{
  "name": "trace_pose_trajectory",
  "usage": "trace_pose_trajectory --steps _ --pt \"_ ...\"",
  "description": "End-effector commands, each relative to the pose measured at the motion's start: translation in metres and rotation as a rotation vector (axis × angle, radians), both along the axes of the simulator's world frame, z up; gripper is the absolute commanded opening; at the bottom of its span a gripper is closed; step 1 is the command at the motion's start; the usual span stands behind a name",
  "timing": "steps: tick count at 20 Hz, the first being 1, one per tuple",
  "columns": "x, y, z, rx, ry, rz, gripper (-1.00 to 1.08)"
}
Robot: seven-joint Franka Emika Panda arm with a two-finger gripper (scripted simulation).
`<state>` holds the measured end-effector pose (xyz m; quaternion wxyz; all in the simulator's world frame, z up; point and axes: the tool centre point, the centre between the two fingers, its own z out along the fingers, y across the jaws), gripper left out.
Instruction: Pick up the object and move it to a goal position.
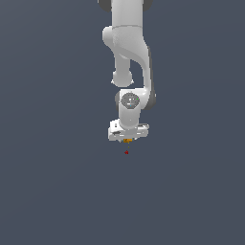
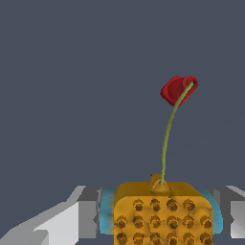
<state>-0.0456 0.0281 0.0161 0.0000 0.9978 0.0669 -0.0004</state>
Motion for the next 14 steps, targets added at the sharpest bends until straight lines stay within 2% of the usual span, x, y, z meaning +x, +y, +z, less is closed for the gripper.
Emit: trace_pose_trajectory --steps 1,14 --pt "0.001 0.001 -0.001 0.0 -0.001 0.002 -1.0" --pt "0.003 -0.005 0.011 0.0 -0.001 0.0 -1.0"
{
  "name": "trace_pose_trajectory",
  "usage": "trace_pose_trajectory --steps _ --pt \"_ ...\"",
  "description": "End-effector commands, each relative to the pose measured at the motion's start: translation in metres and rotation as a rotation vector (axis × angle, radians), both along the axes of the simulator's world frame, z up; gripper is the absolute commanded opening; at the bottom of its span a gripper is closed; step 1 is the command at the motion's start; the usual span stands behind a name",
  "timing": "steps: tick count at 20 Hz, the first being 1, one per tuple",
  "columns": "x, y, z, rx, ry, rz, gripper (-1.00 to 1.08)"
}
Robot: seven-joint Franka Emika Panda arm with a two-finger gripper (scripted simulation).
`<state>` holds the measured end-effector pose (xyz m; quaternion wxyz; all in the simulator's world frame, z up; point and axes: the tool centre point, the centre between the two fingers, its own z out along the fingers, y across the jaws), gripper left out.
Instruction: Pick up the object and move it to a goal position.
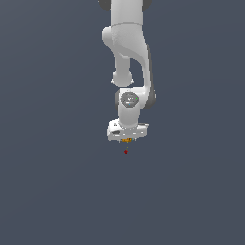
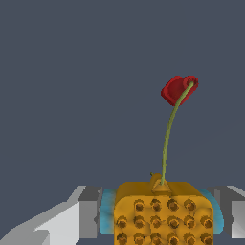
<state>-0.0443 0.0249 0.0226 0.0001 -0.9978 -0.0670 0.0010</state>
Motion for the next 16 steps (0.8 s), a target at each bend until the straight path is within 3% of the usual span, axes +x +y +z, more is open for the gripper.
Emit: trace_pose_trajectory --steps 1,8,16 --pt "0.003 -0.004 0.009 0.0 -0.002 -0.001 -1.0" --pt "0.013 -0.025 0.054 0.0 -0.002 -0.001 -1.0" --pt "0.032 -0.06 0.132 0.001 -0.002 0.0 -1.0"
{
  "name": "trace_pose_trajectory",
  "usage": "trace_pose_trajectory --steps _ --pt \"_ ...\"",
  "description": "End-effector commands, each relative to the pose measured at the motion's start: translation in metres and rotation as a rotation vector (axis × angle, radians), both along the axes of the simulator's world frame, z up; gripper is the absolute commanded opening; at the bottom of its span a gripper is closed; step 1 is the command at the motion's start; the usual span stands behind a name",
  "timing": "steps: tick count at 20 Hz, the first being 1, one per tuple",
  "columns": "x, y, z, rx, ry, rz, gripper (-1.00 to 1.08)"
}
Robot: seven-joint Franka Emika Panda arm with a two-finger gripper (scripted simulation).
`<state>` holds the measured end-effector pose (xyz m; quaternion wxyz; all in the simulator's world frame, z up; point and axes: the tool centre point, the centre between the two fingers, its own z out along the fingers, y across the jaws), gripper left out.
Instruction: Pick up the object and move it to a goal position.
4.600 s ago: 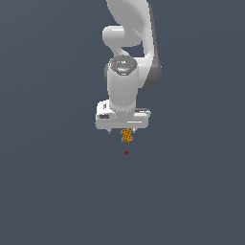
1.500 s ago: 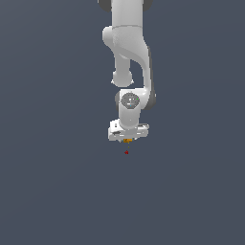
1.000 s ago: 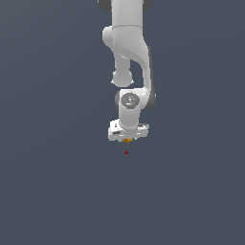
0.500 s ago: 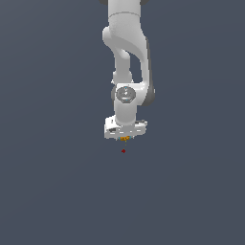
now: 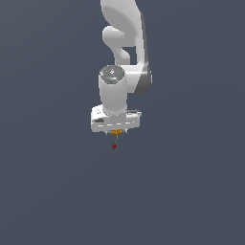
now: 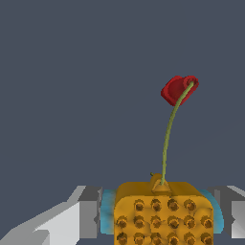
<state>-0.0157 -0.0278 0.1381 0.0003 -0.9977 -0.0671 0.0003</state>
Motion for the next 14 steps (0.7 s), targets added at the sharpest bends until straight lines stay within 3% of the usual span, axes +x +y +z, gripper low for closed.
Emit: trace_pose_trajectory --steps 1,14 --pt "0.006 -0.012 0.027 0.0 -0.001 0.0 -1.0" --pt "0.041 -0.069 0.152 0.0 -0.001 0.001 -1.0"
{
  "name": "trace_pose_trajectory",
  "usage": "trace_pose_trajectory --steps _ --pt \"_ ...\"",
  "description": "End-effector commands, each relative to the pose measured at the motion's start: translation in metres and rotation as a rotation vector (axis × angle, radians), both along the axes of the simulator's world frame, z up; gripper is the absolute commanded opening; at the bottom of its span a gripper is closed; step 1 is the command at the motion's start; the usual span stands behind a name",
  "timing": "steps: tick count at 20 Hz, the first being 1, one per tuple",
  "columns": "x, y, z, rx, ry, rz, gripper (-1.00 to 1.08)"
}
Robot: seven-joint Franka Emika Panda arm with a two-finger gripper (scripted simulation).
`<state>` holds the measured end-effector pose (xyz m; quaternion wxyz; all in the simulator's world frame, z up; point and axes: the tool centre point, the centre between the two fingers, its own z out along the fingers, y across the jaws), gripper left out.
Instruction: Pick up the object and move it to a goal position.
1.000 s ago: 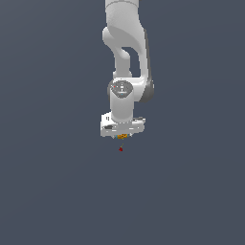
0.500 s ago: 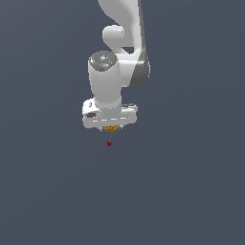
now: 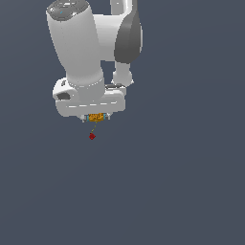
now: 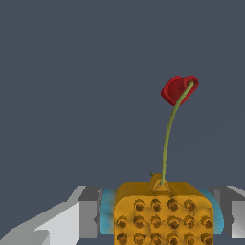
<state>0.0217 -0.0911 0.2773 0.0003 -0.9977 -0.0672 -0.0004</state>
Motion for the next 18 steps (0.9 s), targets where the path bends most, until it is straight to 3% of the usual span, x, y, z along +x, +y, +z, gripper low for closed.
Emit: trace_pose_trajectory --steps 1,9,18 --pt "0.006 -0.009 0.02 0.0 0.001 0.001 -1.0" --pt "0.018 -0.027 0.058 0.0 0.001 0.001 -1.0" --pt "0.023 -0.032 0.071 -0.001 0.001 0.001 -1.0"
